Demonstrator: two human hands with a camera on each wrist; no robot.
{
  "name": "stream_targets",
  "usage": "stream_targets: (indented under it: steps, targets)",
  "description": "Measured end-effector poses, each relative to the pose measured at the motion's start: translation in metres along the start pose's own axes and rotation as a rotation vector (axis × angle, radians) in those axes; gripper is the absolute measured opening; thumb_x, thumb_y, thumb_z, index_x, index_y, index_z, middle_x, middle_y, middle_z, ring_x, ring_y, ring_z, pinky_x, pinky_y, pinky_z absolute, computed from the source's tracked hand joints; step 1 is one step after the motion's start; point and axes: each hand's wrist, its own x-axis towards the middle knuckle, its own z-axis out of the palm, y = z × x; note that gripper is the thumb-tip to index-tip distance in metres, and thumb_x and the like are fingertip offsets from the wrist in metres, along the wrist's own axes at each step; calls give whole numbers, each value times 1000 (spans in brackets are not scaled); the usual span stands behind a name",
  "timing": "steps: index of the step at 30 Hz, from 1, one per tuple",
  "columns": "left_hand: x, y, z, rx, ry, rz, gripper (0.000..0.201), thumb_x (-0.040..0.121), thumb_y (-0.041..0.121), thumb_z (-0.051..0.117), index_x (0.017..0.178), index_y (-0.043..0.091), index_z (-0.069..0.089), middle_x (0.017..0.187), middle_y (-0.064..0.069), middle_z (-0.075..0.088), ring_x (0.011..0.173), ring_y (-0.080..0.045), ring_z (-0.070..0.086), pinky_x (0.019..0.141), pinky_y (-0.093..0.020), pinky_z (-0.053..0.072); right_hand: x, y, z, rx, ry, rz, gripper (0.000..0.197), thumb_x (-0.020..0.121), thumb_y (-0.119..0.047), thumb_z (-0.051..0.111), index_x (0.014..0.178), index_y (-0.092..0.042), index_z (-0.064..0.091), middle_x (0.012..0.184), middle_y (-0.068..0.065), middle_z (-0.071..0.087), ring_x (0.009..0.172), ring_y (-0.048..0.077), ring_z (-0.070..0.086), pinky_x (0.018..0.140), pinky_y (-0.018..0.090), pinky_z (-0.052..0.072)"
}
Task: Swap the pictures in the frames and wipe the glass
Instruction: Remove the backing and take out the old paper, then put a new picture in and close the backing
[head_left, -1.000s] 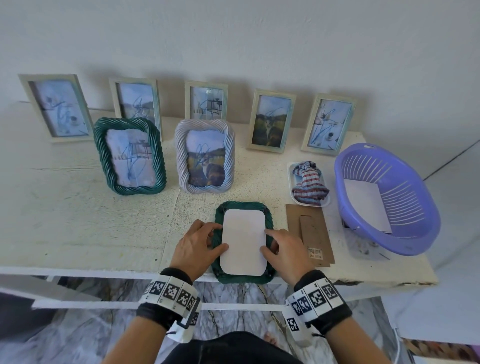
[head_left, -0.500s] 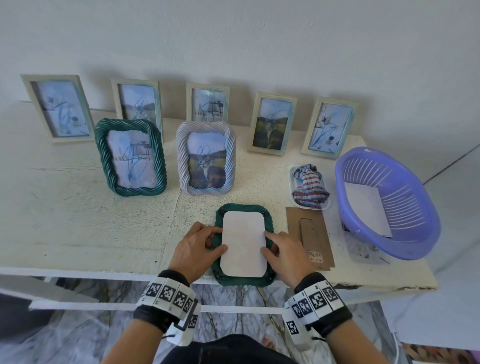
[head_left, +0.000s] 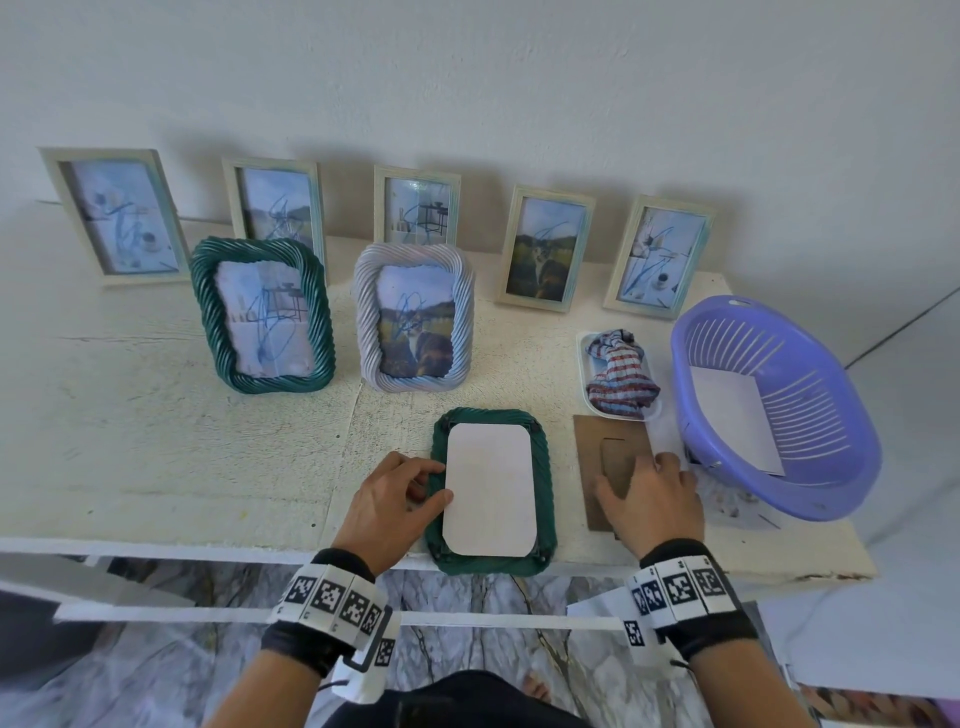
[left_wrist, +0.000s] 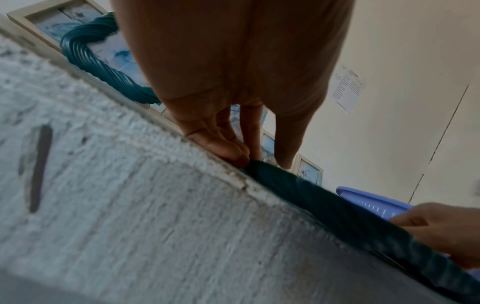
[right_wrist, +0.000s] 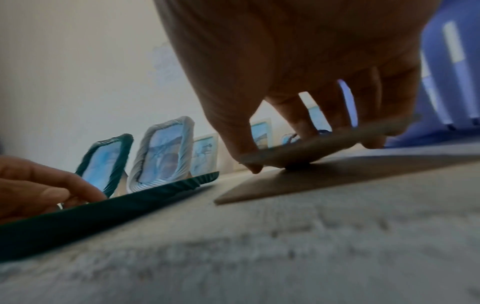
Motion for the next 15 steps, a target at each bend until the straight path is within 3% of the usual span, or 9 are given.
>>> stream_targets:
  steps: [8, 12, 15]
  targets:
    - [-1, -3, 0, -28, -12, 17, 26, 85, 30, 72, 111, 25, 67, 94, 8, 54, 83, -2, 57, 71, -8, 45, -6, 6, 1, 325, -44, 73, 56, 78, -51, 64, 113, -9, 51, 120, 14, 40, 111, 35, 41, 88, 40, 41]
    - [-2, -3, 0, -30, -11, 22, 26, 86, 29, 71, 111, 24, 67, 95, 8, 54, 83, -2, 58, 71, -7, 45, -24, -14, -7, 408, 11, -24, 52, 74, -58, 65, 101, -17, 50, 109, 4, 37, 103, 27, 42, 78, 35, 42]
    - [-2, -3, -1, -34, -9, 45, 25, 87, 26, 71, 111, 22, 68, 95, 6, 55, 83, -3, 58, 72, -9, 46, -39, -45, -7, 341, 11, -139, 53, 74, -64, 60, 98, -19, 47, 108, 1, 34, 100, 21, 39, 72, 29, 41]
